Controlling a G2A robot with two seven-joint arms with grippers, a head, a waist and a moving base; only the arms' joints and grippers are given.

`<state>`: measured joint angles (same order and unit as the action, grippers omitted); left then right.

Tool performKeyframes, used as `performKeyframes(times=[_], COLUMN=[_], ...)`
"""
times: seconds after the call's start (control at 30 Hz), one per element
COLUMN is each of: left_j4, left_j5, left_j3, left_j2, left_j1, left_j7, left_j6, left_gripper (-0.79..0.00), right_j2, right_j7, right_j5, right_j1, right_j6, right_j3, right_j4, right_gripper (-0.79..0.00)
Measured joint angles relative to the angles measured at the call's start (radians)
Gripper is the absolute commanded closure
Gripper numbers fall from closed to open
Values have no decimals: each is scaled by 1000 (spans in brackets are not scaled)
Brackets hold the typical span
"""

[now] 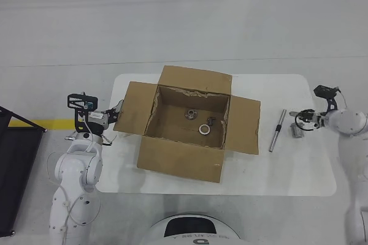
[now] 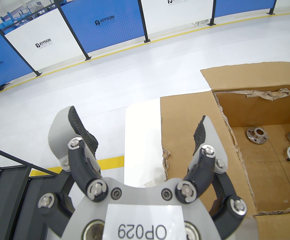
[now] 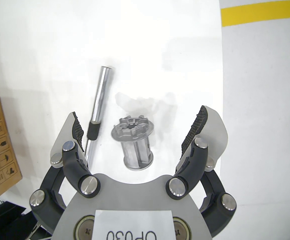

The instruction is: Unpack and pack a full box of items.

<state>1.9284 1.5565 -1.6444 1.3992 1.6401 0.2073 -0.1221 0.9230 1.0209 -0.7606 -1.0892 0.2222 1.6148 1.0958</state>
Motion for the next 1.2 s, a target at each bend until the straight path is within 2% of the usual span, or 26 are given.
performKeyframes(times=[0.1,0.2,0.53,0.63,0.7,0.8,0.97,1.1,1.2], left_j4=[0,0,0,0,0,0,0,0,0], left_j5=[0,0,0,0,0,0,0,0,0], left_j3=[0,0,0,0,0,0,0,0,0], left_j2=[0,0,0,0,0,0,0,0,0], left_j1=[0,0,0,0,0,0,0,0,0], left_j7=[0,0,0,0,0,0,0,0,0], left_j6=[0,0,0,0,0,0,0,0,0], left_gripper=[-785,-785,-785,-785,-785,-785,-785,-785,-785], right_j2=[-9,-12,-9,-6,-8,-4,8,33,68], right_j7=[72,116,104,97,114,90,113,162,161], right_j5=[115,192,191,336,458,460,383,346,252], right_j1=[-120,-211,-194,-201,-191,-179,-132,0,128], right_j6=[83,106,113,248,341,344,267,187,104], right_j3=[60,87,85,99,78,13,-155,-360,-546], right_j4=[189,340,299,288,361,531,754,812,752], right_gripper=[-785,-785,-785,-785,-785,-785,-785,-785,-785])
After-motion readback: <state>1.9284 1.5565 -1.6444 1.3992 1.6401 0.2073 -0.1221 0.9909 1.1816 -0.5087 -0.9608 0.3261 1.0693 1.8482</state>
